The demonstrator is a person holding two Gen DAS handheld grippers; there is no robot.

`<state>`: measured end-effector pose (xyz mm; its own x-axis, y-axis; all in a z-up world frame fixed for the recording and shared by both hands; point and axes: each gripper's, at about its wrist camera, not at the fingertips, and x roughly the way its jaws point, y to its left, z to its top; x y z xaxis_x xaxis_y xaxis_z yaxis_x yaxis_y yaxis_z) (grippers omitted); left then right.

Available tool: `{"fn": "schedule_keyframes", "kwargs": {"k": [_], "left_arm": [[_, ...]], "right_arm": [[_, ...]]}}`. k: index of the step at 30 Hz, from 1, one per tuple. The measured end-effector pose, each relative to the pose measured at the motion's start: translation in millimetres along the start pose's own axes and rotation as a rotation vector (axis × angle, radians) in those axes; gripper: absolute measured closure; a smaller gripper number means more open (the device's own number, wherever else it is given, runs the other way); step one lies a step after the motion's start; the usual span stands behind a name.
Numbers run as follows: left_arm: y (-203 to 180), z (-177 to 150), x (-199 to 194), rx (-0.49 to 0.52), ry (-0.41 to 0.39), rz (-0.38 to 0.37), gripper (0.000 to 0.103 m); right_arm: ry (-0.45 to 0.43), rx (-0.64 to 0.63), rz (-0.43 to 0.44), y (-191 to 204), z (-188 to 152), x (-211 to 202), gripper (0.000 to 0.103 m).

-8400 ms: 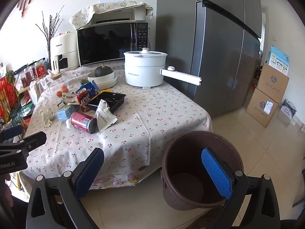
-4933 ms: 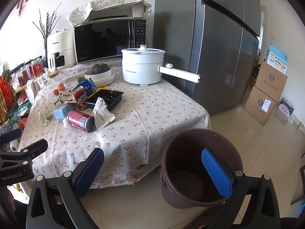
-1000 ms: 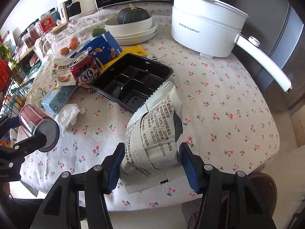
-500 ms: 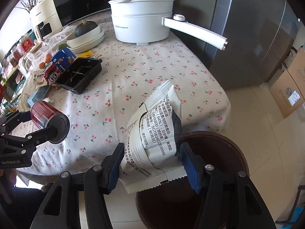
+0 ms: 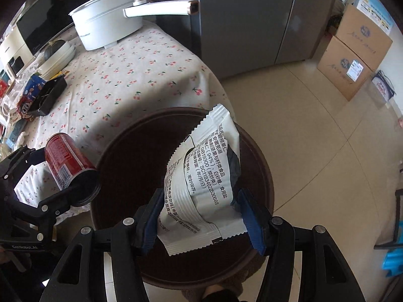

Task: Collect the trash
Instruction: 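Carry the red can and white packet over the bin and release both, then grasp the white tissue with the left tool while the right tool grasps the black tray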

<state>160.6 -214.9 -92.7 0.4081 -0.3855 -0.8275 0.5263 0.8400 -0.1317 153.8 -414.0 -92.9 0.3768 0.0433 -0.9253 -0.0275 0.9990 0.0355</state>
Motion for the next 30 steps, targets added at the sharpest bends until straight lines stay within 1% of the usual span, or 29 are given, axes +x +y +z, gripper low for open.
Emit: {"fn": "schedule_keyframes", "kwargs": {"k": [3, 6, 8, 9, 11, 12, 13, 17, 21, 22, 24, 26, 28, 30], "left_arm": [[-9, 2, 8, 0.023, -0.003, -0.017, 0.015], [-13, 3, 11, 0.032, -0.014, -0.031, 0.015], [-14, 3, 12, 0.037, -0.021, -0.026, 0.015], [-13, 4, 12, 0.035, -0.023, -0.026, 0.014], [-10, 5, 10, 0.023, -0.011, -0.031, 0.010], [-9, 6, 9, 0.017, -0.006, -0.020, 0.004], [-6, 6, 6, 0.015, -0.007, -0.009, 0.002], [2, 5, -6, 0.025, -0.019, 0.043, 0.000], [17, 2, -16, -0.005, -0.016, 0.083, 0.000], [22, 0, -19, -0.015, -0.013, 0.089, 0.000], [30, -2, -24, -0.031, -0.009, 0.108, 0.000], [38, -5, -29, -0.042, -0.009, 0.127, 0.000], [46, -8, -35, -0.056, -0.009, 0.148, 0.000], [56, -11, -43, -0.078, -0.011, 0.160, 0.000]], "right_arm": [[0.006, 0.029, -0.006, -16, -6, 0, 0.042], [0.011, 0.038, -0.013, -23, -8, -1, 0.042], [0.015, 0.036, -0.016, -24, -9, -2, 0.042], [0.018, 0.033, -0.017, -22, -8, 0, 0.042], [0.023, 0.024, -0.018, -19, -8, 0, 0.042], [0.025, 0.019, -0.018, -18, -8, 1, 0.042], [0.028, 0.015, -0.017, -16, -7, 2, 0.042], [0.037, 0.002, -0.016, -15, -6, 7, 0.042], [0.044, -0.002, -0.018, -11, -4, 9, 0.042], [0.044, -0.003, -0.018, -10, -4, 9, 0.041], [0.042, -0.005, -0.018, -8, -3, 8, 0.034], [0.043, -0.005, -0.020, -5, 0, 8, 0.015], [0.035, -0.012, -0.033, 1, 2, 7, 0.015], [0.029, -0.024, -0.026, 6, 5, 6, 0.015]]}}
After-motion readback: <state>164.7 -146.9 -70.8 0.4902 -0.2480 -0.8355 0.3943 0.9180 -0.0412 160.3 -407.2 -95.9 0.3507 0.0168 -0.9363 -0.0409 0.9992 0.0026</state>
